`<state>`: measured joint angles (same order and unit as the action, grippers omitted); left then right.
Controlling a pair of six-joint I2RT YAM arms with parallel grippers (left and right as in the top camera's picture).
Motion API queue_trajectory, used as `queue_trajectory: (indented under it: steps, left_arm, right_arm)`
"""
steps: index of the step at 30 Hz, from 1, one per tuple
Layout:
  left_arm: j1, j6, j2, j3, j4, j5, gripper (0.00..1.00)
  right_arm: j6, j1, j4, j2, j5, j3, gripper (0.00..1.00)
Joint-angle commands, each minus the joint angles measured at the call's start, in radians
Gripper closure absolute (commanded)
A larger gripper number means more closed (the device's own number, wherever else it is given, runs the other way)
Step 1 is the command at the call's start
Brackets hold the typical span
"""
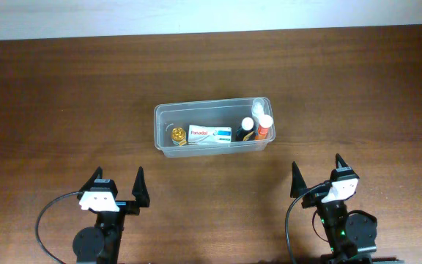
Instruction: Pack container
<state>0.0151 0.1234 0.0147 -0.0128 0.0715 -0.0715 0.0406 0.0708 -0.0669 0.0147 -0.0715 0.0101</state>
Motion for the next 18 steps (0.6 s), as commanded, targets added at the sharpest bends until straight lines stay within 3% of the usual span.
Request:
queue_trajectory:
  steps: [1, 18]
  left_arm:
    - [-0.005, -0.016, -0.010, 0.004, 0.004, -0.003, 0.01]
    - [-0.005, -0.016, -0.010, 0.004, 0.004, -0.003, 0.01]
  right_arm:
    - [-0.007, -0.006, -0.005, -0.011, -0.021, -0.005, 0.02]
    - [-0.007, -0.006, -0.008, -0.011, 0.012, -0.005, 0.02]
